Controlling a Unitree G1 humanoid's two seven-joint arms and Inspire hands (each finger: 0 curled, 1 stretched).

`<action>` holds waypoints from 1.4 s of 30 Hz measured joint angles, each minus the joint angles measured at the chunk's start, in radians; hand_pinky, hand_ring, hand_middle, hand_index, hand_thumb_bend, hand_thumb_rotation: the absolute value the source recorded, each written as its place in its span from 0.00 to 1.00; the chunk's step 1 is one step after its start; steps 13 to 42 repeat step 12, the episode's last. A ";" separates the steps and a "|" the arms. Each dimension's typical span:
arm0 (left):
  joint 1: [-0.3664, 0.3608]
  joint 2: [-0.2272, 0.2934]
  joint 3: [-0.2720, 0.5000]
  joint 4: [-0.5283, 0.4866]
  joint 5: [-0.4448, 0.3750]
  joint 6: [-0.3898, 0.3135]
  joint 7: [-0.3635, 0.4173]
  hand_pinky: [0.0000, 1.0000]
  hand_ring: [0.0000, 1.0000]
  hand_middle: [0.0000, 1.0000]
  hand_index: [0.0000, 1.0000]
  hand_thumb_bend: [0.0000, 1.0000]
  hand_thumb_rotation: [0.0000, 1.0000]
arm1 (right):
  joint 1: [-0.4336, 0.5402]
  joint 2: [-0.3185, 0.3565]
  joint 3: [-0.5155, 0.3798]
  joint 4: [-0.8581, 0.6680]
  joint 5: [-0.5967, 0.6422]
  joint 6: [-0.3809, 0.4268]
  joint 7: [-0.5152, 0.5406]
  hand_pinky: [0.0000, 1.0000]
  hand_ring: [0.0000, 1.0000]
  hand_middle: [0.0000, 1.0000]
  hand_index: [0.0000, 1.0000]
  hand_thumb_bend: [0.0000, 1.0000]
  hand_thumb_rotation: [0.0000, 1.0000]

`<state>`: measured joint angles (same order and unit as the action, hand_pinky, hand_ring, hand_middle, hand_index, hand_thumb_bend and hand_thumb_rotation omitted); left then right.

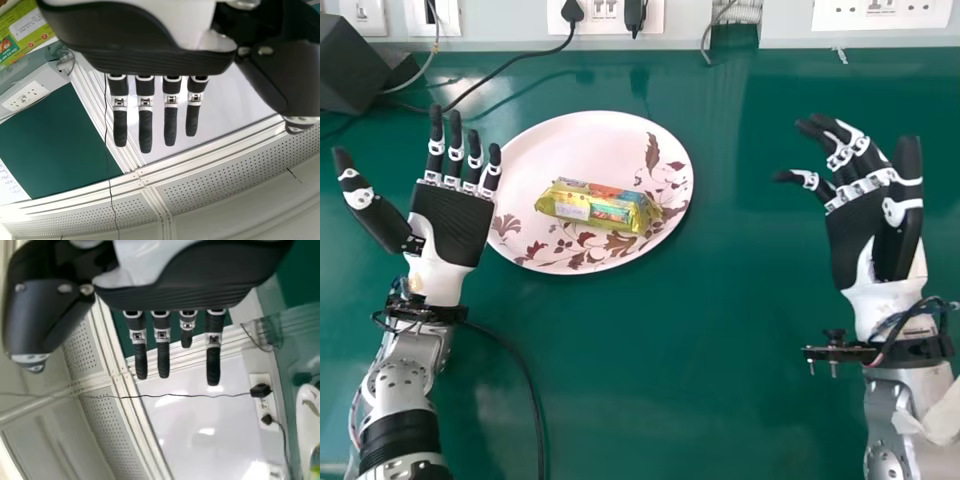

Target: Pick up biscuit and place it in the plate

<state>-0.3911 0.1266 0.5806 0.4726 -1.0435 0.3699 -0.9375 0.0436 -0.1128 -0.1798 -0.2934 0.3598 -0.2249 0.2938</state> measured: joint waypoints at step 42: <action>0.019 -0.008 0.001 -0.026 -0.001 -0.002 0.009 0.66 0.70 0.80 0.83 0.97 0.75 | -0.003 0.064 -0.003 0.072 0.124 -0.036 0.042 0.53 0.68 0.81 0.75 0.94 0.75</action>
